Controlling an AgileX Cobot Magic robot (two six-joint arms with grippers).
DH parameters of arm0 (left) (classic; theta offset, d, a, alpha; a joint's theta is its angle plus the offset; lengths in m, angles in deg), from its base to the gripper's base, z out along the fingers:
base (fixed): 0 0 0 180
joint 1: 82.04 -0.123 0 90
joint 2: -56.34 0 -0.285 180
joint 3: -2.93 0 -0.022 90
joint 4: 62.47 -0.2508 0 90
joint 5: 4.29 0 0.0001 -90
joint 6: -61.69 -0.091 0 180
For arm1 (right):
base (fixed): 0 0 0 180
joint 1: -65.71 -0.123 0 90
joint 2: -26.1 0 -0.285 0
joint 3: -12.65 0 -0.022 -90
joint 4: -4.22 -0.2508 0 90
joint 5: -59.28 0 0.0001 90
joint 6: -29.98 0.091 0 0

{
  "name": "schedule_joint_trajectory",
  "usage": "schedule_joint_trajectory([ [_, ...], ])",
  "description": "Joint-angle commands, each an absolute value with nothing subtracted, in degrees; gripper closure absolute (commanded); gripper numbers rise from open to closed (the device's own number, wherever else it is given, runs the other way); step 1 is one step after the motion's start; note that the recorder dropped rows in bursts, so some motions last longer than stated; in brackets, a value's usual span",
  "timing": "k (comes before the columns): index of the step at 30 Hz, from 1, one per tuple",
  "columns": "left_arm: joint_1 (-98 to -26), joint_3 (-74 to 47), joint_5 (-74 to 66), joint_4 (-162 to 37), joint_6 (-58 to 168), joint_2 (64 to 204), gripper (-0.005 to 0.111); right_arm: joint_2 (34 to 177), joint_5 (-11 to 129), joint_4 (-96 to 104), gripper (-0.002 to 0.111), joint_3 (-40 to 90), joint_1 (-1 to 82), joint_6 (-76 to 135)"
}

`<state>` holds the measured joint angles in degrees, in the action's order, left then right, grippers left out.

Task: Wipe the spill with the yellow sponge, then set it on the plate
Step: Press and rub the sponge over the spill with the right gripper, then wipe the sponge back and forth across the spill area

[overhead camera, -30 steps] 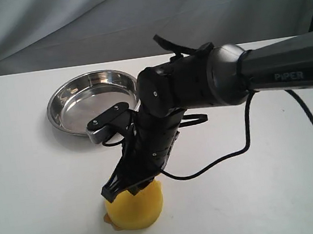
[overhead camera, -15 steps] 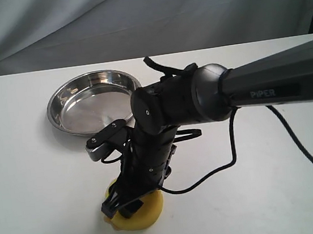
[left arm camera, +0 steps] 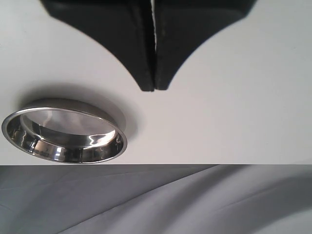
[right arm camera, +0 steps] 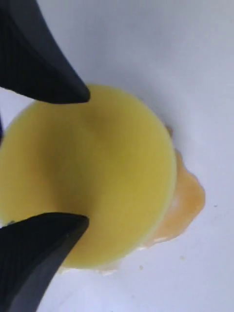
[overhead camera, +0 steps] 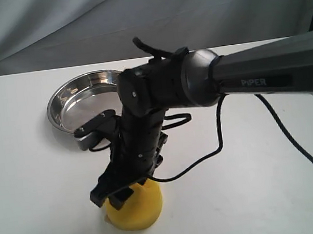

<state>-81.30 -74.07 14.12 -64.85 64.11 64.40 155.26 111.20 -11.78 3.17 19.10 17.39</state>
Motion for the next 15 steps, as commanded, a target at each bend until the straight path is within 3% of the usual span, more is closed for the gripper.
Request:
schedule_joint_trajectory([
  [1,-81.45,-74.28,13.45,-64.73,64.18,64.13,0.107,152.14,113.17,-11.38,0.034,-2.28,18.85,18.24],
  [4,-81.45,-74.28,13.45,-64.73,64.18,64.13,0.107,152.14,114.41,-10.9,0.025,-2.56,18.85,18.24],
  [15,-81.45,-74.28,13.45,-64.73,64.18,64.13,0.107,152.25,115.01,-4.97,0.025,0.52,19.6,24.08],
])
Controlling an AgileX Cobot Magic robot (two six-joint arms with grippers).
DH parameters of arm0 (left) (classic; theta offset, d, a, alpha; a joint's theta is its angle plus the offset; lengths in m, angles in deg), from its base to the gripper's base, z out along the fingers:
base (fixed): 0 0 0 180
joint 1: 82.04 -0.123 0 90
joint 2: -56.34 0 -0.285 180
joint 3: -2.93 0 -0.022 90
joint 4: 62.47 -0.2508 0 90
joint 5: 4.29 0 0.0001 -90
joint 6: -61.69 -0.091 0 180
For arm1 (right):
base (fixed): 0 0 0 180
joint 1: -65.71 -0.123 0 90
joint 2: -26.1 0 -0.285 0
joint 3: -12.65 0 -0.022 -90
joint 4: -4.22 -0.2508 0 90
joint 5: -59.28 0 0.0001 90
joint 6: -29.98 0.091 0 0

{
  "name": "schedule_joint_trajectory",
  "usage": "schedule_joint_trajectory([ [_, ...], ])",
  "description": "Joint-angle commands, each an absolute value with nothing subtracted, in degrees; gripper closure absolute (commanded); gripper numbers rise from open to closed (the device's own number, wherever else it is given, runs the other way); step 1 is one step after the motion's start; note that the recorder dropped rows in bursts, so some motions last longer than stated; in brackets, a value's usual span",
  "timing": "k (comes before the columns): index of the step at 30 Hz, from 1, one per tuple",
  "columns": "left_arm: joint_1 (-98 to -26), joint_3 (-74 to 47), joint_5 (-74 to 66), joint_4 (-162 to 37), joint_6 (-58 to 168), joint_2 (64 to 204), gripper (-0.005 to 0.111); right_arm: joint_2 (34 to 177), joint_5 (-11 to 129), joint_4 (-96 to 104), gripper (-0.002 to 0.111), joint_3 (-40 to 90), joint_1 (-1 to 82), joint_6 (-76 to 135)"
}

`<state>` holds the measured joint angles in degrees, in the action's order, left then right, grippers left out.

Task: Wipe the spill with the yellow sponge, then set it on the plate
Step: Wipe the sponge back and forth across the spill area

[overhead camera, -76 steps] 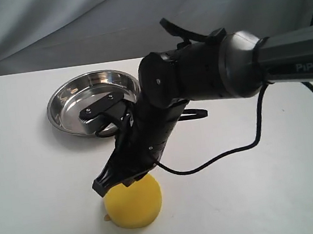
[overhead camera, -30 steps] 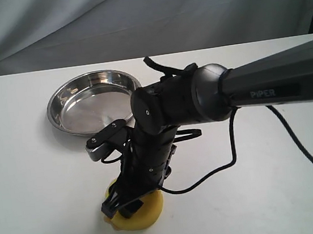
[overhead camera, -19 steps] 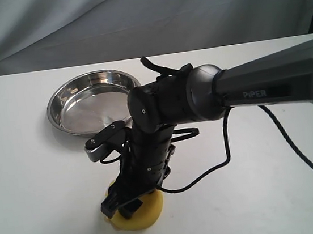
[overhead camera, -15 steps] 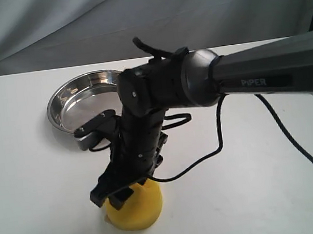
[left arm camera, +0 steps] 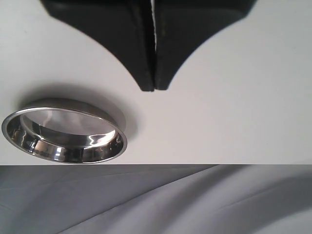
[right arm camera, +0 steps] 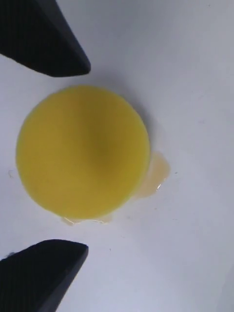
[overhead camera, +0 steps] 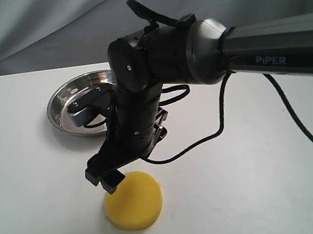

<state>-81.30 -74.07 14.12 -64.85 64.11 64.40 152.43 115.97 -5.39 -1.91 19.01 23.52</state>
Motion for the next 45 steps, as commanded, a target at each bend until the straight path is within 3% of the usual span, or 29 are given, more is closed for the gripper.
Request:
schedule_joint_trajectory([
  [1,-81.45,-74.28,13.45,-64.73,64.18,64.13,0.107,152.25,114.08,-5.4,0.025,1.88,19.94,24.08],
  [6,-81.45,-74.28,13.45,-64.73,64.18,64.13,0.107,152.25,107.25,-8.95,0.033,8.32,22.91,23.97],
  [11,-81.45,-74.28,13.45,-64.73,64.18,64.13,0.107,153.92,104.72,-10.72,0.055,10.22,22.88,23.87],
  [16,-81.45,-74.28,13.45,-64.73,64.18,64.13,0.107,157.46,105.15,-11.32,0.059,10.1,22.88,23.87],
  [18,-81.45,-74.28,13.45,-64.73,64.18,64.13,0.107,157.77,105.0,-11.32,0.071,10.09,22.88,23.87],
  [21,-81.45,-74.28,13.45,-64.73,64.18,64.13,0.107,157.19,104.44,-11.32,0.102,9.87,22.88,23.73],
  [22,-81.45,-74.28,13.45,-64.73,64.18,64.13,0.107,156.93,104.35,-11.32,0.108,9.49,22.95,23.3],
  [33,-81.45,-74.28,13.45,-64.73,64.18,64.13,0.107,156.23,105.99,-8.04,0.108,-0.04,22.95,23.99],
  [45,-81.45,-74.28,13.45,-64.73,64.18,64.13,0.107,162.31,109.28,-12.01,0.108,-0.2,22.95,22.09],
])
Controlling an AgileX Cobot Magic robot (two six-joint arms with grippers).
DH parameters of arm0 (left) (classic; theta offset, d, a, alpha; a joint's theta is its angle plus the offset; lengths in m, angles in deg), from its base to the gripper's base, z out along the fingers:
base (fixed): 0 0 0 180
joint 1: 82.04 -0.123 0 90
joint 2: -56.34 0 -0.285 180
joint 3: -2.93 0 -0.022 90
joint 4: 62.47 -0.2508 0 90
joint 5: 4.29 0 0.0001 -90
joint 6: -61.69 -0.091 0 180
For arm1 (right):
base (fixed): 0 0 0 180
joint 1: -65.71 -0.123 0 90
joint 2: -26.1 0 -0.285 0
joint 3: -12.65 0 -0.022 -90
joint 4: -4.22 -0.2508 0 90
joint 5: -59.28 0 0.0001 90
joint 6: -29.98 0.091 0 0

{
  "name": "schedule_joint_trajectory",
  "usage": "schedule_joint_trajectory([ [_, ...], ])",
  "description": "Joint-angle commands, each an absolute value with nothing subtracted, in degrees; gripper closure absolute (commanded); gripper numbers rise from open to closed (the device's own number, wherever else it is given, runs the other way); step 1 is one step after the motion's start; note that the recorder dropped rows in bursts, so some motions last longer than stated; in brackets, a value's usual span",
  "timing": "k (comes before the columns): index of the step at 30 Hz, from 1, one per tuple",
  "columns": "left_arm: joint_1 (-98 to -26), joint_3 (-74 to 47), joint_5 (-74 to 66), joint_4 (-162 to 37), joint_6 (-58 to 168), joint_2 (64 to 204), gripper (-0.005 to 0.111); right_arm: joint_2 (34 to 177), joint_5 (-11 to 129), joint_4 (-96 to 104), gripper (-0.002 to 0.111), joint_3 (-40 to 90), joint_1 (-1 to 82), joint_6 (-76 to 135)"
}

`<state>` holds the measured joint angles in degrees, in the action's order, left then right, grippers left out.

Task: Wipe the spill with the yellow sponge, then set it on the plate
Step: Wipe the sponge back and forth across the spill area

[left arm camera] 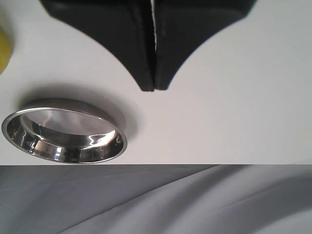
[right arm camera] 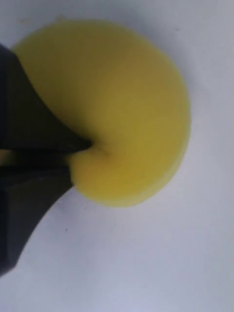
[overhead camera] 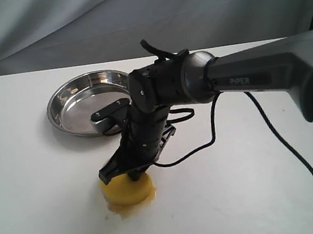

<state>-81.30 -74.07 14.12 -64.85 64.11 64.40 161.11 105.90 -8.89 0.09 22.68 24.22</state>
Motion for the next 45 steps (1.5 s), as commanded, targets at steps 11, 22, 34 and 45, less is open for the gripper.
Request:
schedule_joint_trajectory([
  [11,-81.45,-74.28,13.45,-64.73,64.18,64.13,0.107,162.07,117.28,-12.82,0.108,-0.2,22.26,19.77],
  [22,-81.45,-74.28,13.45,-64.73,64.18,64.13,0.107,152.99,115.53,-14.21,0.108,-0.2,24.62,18.29],
  [34,-81.45,-74.28,13.45,-64.73,64.18,64.13,0.107,154.13,115.01,-13.3,0.108,3.02,29.43,18.39],
  [45,-81.45,-74.28,13.45,-64.73,64.18,64.13,0.107,158.23,108.01,-15.68,0.108,5.2,28.85,19.91],
])
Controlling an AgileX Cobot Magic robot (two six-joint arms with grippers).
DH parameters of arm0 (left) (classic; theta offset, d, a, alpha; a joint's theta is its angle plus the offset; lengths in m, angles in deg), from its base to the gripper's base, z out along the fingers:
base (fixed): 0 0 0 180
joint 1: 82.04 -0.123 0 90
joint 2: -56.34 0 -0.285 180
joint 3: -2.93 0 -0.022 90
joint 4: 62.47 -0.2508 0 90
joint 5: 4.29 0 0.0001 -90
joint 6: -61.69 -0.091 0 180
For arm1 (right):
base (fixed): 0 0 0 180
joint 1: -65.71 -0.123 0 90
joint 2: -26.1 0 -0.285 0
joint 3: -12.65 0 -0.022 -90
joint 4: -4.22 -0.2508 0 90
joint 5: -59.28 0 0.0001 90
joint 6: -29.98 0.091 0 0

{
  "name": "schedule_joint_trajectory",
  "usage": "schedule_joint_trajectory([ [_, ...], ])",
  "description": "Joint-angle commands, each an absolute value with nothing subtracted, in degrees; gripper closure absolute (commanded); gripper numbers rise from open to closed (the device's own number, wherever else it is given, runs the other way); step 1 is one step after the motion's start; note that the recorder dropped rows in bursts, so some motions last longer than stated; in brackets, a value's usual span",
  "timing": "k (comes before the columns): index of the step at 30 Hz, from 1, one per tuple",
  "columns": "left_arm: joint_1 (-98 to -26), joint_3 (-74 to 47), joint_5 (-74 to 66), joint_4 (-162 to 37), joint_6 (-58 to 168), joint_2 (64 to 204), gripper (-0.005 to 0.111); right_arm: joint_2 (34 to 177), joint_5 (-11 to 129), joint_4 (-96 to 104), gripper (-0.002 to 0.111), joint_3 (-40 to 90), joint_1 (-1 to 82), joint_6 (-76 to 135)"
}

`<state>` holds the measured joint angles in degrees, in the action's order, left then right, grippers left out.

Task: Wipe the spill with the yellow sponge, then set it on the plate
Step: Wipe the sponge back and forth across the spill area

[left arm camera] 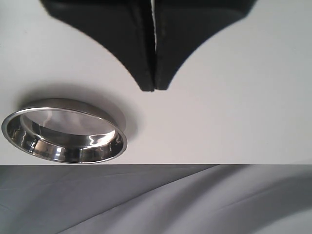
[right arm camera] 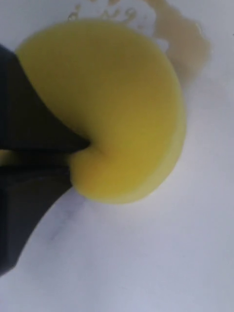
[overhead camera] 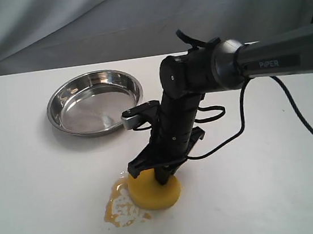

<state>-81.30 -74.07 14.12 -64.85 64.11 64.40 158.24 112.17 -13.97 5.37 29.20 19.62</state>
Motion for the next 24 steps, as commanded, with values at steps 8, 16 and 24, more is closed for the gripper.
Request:
schedule_joint_trajectory([
  [8,-81.45,-74.28,13.45,-64.73,64.18,64.13,0.107,158.23,106.09,-15.95,0.108,1.77,26.08,19.91],
  [16,-81.45,-74.28,13.45,-64.73,64.18,64.13,0.107,160.38,106.43,-16.8,0.108,1.77,24.25,19.91],
  [24,-81.45,-74.28,13.45,-64.73,64.18,64.13,0.107,160.81,108.63,-17.4,0.108,1.77,21.67,18.19],
])
